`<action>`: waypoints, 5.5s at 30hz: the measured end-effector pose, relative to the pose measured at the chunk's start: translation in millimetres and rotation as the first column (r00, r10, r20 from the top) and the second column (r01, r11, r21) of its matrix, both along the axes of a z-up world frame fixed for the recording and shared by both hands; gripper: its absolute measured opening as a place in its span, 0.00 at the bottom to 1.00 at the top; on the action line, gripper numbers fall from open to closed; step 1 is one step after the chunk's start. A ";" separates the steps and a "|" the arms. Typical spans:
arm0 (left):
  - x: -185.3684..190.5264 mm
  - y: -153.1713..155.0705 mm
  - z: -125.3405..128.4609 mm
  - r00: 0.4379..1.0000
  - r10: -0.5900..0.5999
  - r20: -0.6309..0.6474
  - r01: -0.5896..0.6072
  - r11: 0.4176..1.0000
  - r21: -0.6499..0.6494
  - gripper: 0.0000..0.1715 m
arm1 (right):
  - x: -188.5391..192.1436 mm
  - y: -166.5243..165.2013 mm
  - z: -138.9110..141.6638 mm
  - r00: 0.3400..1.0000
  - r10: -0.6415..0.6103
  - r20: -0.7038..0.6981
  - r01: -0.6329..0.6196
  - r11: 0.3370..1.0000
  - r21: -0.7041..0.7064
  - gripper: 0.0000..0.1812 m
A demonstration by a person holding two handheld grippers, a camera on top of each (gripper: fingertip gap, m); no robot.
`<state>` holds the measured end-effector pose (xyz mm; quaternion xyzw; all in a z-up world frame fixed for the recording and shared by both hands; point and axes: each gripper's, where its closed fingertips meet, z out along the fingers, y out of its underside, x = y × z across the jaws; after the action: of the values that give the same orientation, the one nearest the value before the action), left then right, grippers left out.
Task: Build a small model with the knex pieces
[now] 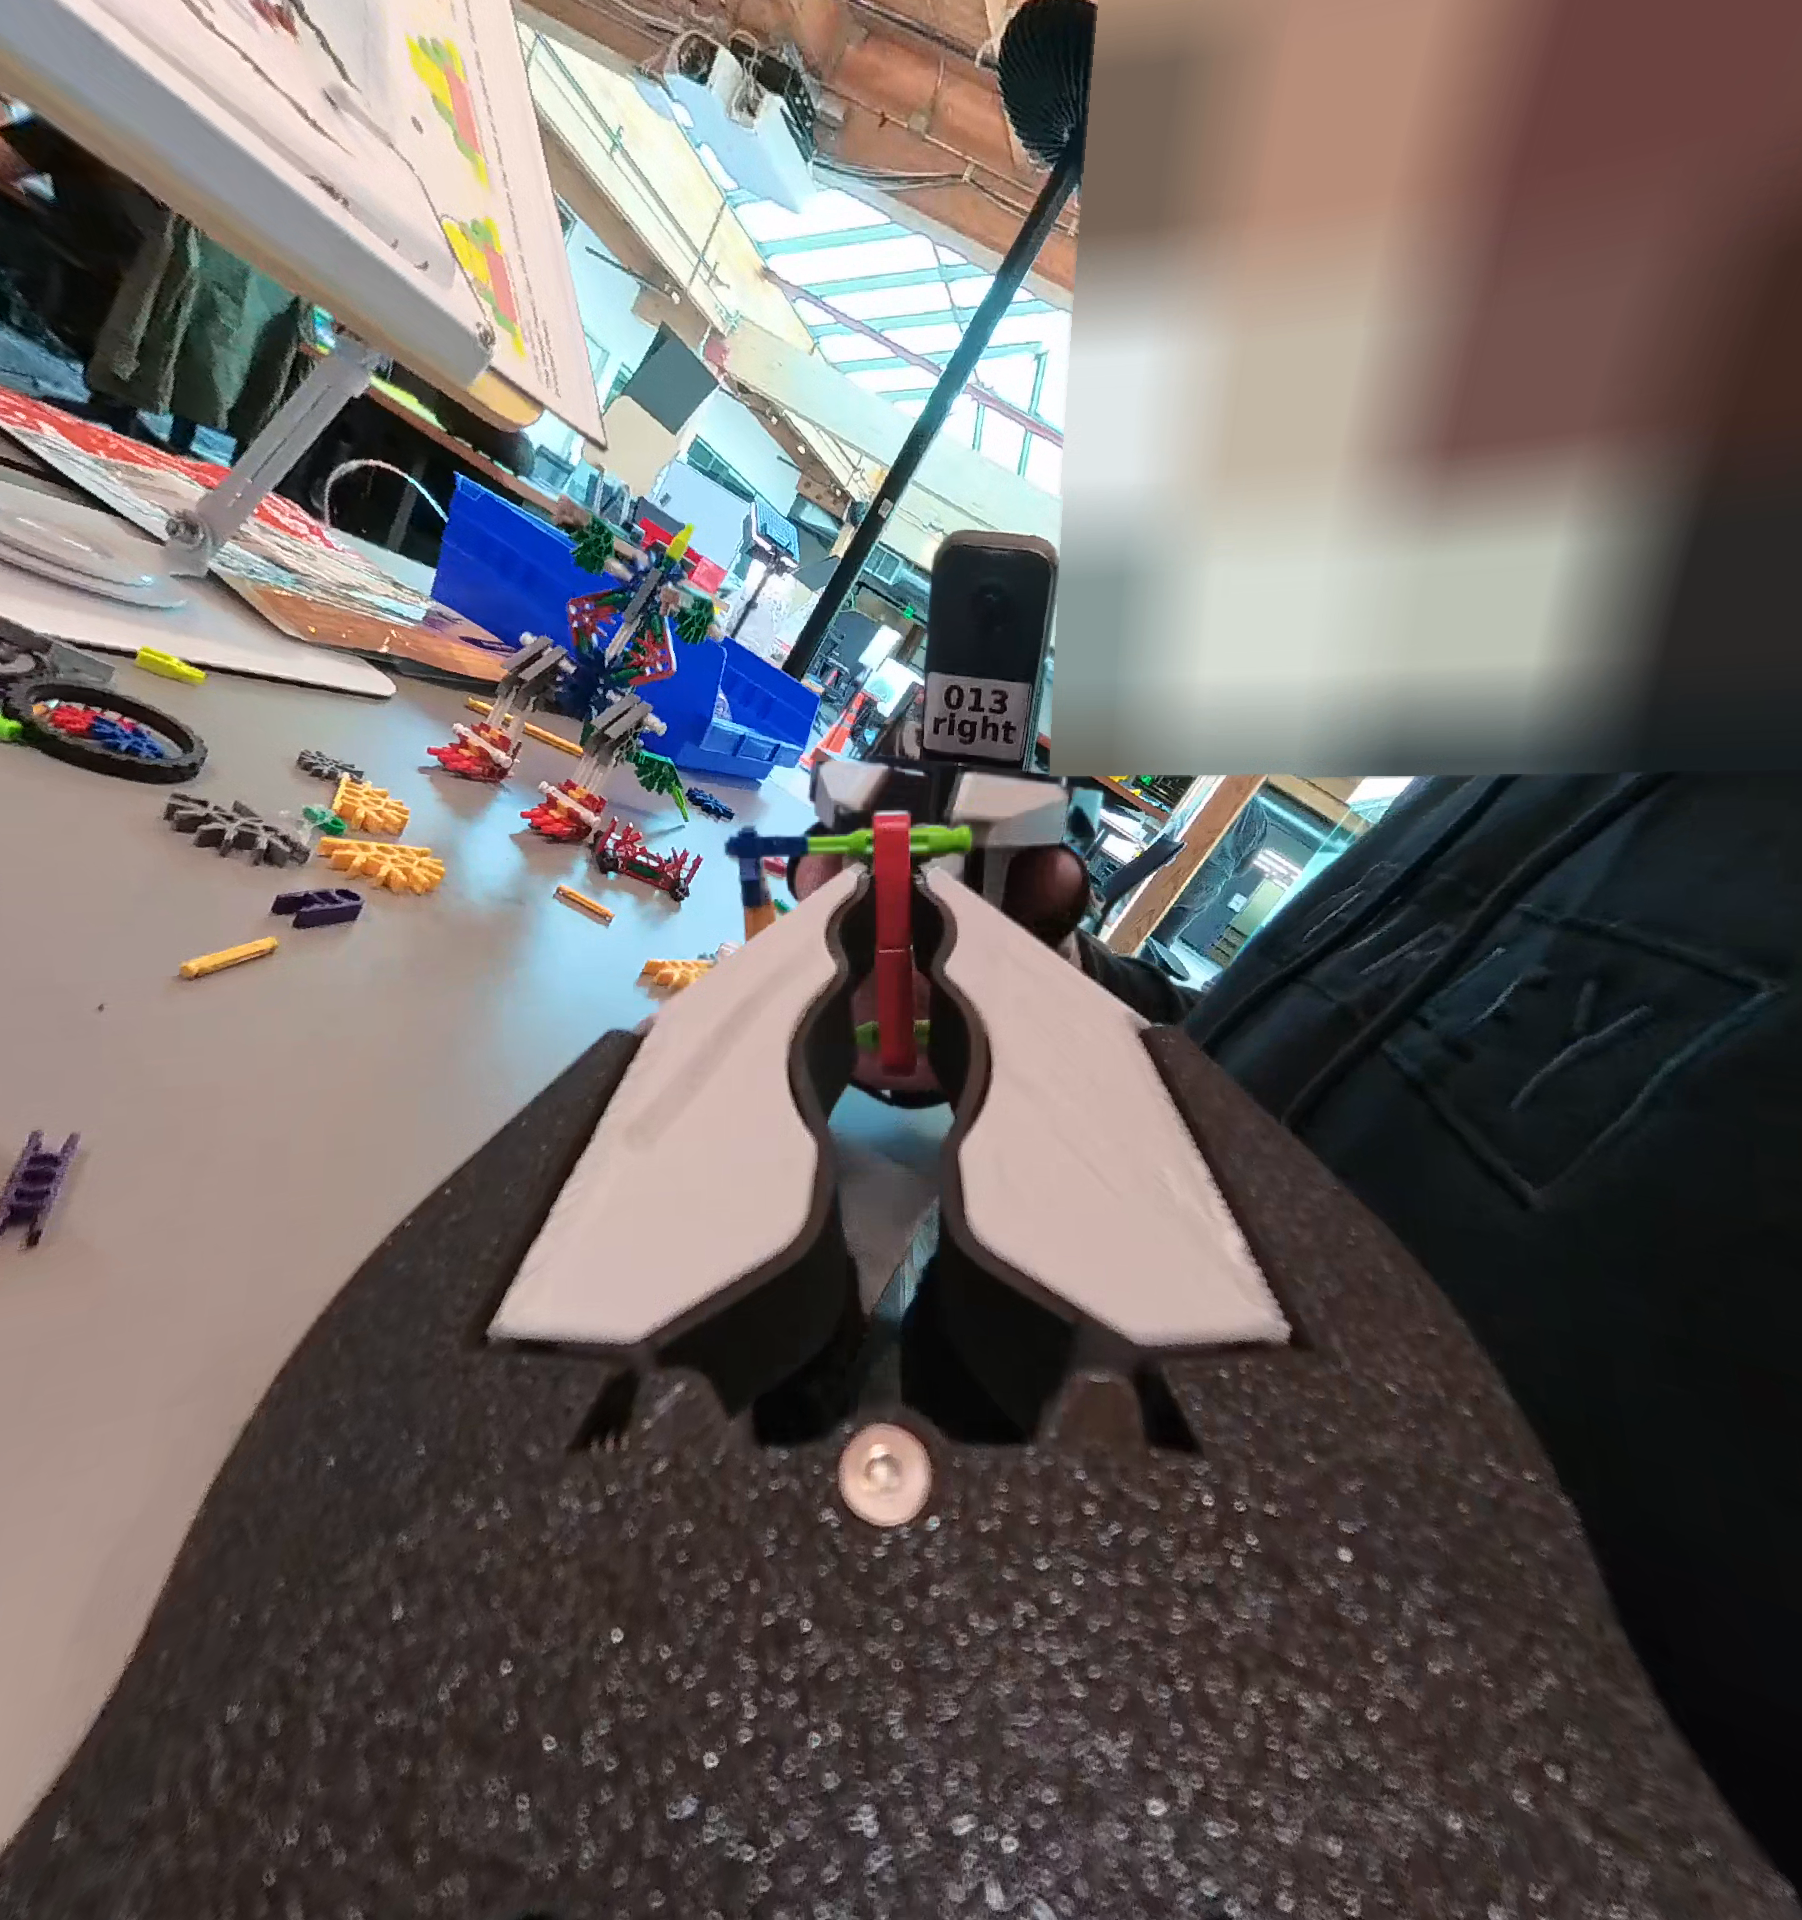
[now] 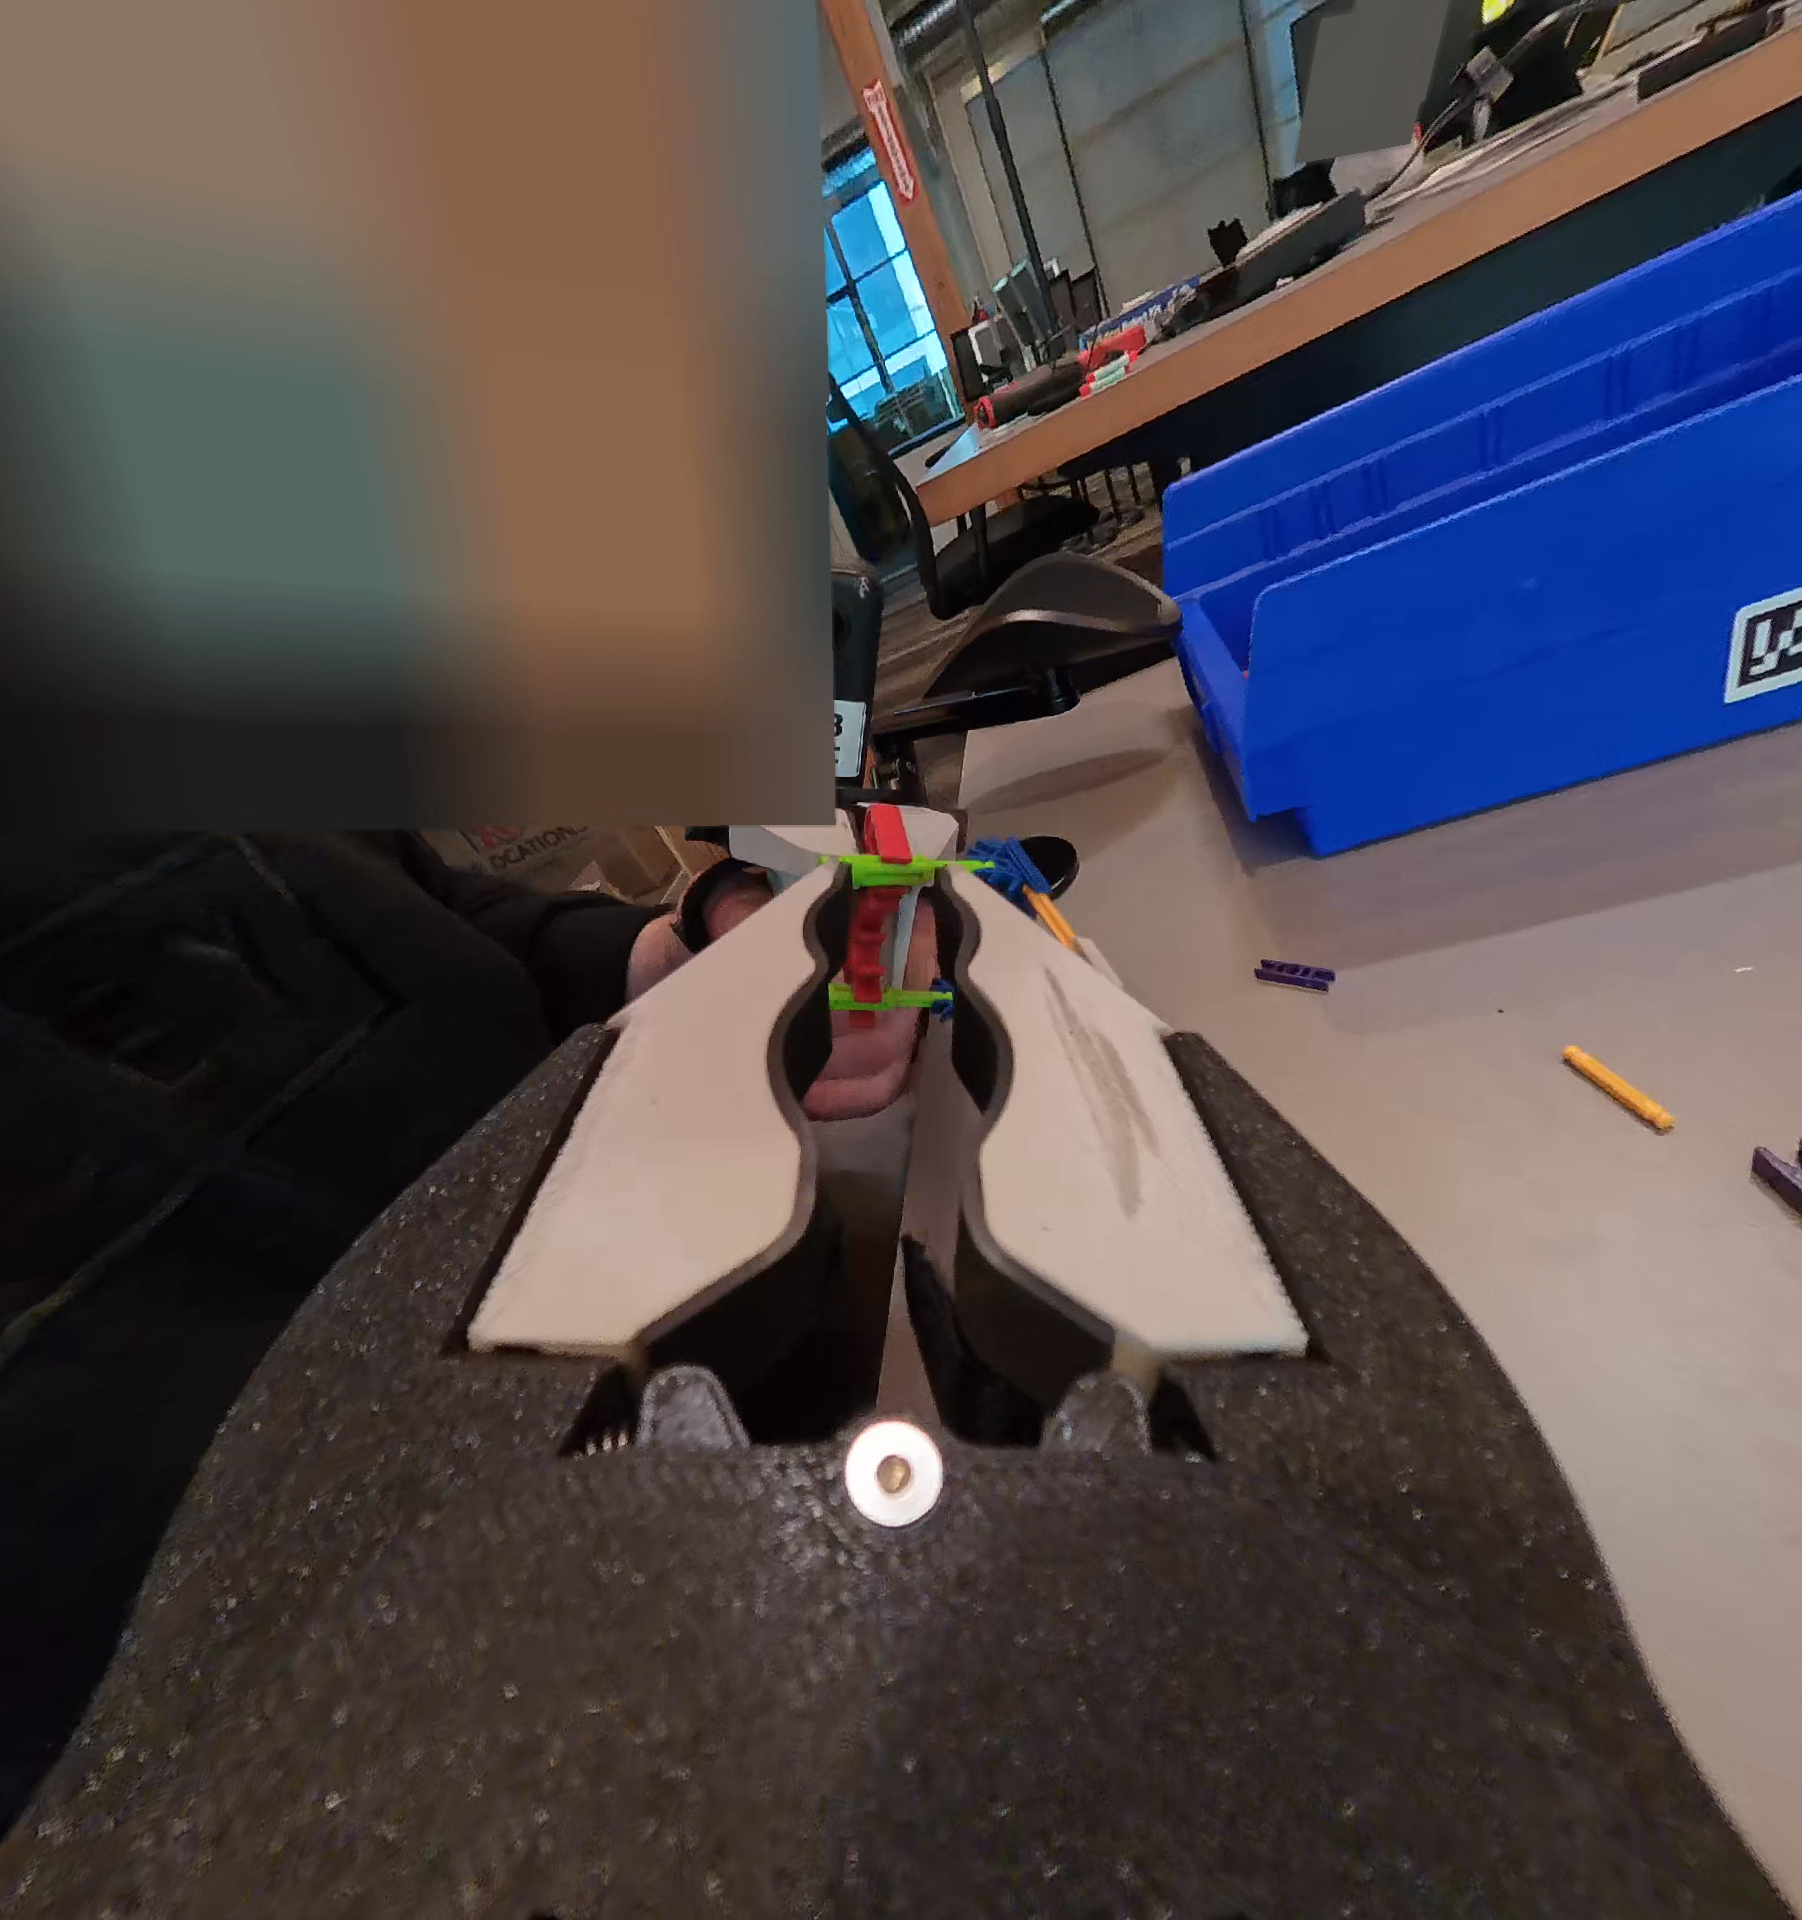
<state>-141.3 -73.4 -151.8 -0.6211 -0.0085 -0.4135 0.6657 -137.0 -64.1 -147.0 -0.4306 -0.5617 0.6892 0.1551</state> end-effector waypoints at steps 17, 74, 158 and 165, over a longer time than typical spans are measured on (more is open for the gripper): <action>10.7 -8.8 -18.1 0.994 -0.030 -0.105 0.026 0.999 -0.040 0.01 | 4.0 -17.7 -14.5 0.997 0.057 0.043 -0.059 0.997 0.042 0.08; 9.3 17.7 -80.0 0.644 -0.339 -0.686 0.114 0.929 -0.352 0.01 | -1.1 3.9 -70.1 0.981 0.107 0.159 -0.174 0.846 0.505 0.00; -23.7 40.7 -107.3 0.457 -0.319 -0.830 -0.067 0.918 -0.390 0.02 | -14.3 40.0 -61.9 0.945 0.003 0.328 -0.313 0.306 0.899 0.08; -16.9 55.3 -69.1 0.749 -0.279 -0.601 0.023 0.917 -0.397 0.02 | 3.0 79.3 -47.2 0.949 -0.211 0.236 -0.113 0.470 0.875 0.21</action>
<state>-158.2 -18.1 -221.0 -0.8360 0.1958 -0.2184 0.4638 -134.0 15.2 -194.2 -0.4080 -0.8395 0.2198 0.2836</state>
